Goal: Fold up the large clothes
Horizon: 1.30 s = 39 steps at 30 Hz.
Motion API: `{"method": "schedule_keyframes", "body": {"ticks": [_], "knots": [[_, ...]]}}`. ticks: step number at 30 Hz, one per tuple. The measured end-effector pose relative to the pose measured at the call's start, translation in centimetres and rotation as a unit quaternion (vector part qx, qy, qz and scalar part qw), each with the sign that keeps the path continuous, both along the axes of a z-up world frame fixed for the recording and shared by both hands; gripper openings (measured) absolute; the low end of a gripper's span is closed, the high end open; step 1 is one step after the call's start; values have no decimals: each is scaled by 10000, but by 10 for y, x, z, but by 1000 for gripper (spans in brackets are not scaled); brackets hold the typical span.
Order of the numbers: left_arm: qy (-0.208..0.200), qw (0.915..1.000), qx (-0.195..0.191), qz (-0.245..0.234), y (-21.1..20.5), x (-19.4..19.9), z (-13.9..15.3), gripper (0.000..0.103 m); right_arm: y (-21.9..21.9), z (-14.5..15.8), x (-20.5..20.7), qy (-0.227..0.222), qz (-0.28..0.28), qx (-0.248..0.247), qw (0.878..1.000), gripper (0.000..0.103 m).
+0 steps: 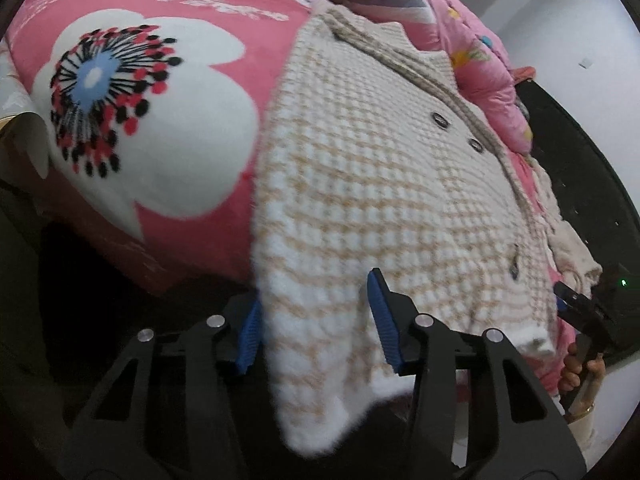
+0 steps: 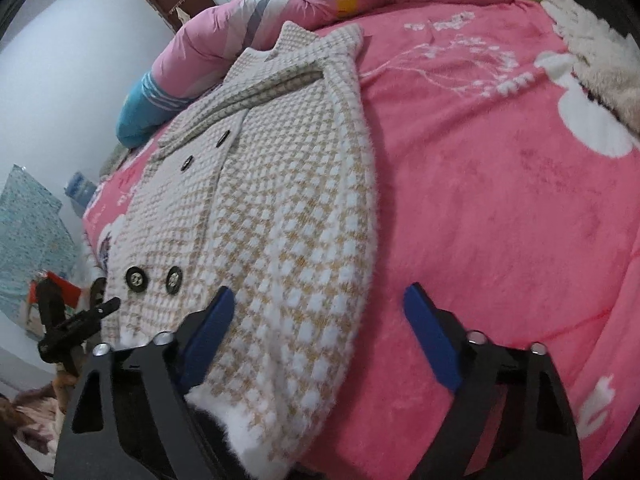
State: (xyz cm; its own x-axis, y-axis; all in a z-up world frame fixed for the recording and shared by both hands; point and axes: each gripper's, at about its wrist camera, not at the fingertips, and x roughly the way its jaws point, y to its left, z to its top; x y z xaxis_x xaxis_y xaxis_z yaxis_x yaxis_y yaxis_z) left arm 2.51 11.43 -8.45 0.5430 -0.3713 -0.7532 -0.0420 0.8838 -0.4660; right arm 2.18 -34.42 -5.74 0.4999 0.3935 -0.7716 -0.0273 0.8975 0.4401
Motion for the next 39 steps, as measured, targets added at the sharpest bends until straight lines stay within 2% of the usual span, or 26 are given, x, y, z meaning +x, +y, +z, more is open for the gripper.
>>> {"method": "schedule_keyframes", "body": {"ticks": [3, 6, 9, 11, 14, 16, 20, 28, 32, 39], "knots": [[-16, 9999, 74, -146, -10, -10, 1, 45, -1, -2, -15, 110, 75, 30, 9999, 65], [-56, 9995, 184, -236, -18, -18, 4, 41, 1, -1, -29, 199, 203, 80, 9996, 53], [-60, 9992, 262, -304, -23, -25, 7, 34, 5, -2, -41, 307, 369, 165, 9987, 43], [-95, 9989, 323, -322, -25, -28, 9, 25, 11, -5, -48, 378, 493, 210, 9978, 36], [-193, 9987, 365, -312, -25, -33, 14, 17, 17, -8, -54, 411, 588, 195, 9972, 21], [-318, 9983, 385, -299, -25, -37, 20, 13, 14, -3, -53, 349, 587, 380, 9969, 12], [-703, 9962, 405, -318, -26, -46, 44, 10, 7, 20, -52, -21, 591, 776, 9952, 9], [-1480, 9887, -99, -221, -20, -38, 98, 9, 3, 63, -23, -805, 574, 1247, 9873, 9], [-1676, 9857, -158, -99, -10, -13, 116, 9, 2, 76, 7, -1096, 434, 1401, 9831, 9], [-1722, 9849, -91, 124, 1, 66, 133, 9, -2, 85, 71, -1417, 68, 1586, 9771, 9]]}}
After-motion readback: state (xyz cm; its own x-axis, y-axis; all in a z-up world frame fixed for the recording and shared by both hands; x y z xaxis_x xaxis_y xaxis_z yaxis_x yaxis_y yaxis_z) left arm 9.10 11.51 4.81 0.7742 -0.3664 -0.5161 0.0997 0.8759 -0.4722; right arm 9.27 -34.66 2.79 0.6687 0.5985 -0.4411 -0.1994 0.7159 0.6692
